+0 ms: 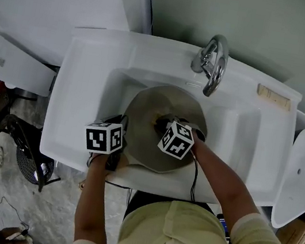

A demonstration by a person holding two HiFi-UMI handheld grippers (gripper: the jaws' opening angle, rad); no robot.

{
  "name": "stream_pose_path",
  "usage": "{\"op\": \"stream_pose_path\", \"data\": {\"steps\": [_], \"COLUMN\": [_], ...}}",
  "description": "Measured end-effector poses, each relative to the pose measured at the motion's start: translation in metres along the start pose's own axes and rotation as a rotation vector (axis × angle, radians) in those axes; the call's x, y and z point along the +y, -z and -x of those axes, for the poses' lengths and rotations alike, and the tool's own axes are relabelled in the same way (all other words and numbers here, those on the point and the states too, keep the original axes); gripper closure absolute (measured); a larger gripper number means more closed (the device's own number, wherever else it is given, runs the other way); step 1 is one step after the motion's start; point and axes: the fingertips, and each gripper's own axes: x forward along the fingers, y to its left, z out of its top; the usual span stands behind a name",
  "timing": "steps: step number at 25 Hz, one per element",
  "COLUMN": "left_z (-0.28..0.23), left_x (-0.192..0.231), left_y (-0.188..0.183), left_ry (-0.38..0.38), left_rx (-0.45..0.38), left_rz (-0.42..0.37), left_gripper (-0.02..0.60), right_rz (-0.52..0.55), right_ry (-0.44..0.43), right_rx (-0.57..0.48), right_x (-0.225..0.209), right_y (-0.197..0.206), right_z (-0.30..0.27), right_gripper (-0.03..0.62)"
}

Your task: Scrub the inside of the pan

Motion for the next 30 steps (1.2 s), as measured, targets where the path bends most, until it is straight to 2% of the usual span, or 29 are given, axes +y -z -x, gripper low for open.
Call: {"op": "stream_pose_path", "data": {"steps": [7,13,19,30], "left_z": [0.000,0.000,0.000,0.000], "left_x": [0.000,0.000,0.000,0.000], "left_y": [0.001,0.000,0.001,0.001], "left_ry": [0.004,0.005,0.006,0.003], "left_rx": [0.001,0.001,0.002,0.002], "left_rz": [0.008,0.009,0.008,0.007], "left_gripper": [0.491,0.491,0.492,0.492], "right_rz": [0.009,0.056,0.112,0.166], "right_ry": [-0.061,-0.150,-0.224,-0.284], "right_rx": [-0.023,-0.028,0.002,0.083], "right_x": [0.017,0.038,0.056,0.070], "right_y": [-0.006,-0.010,-0.006,0.012], "right_z": [0.000,0.002,0.007,0.018], "right_gripper": [0.531,0.531,0.531,0.531]}}
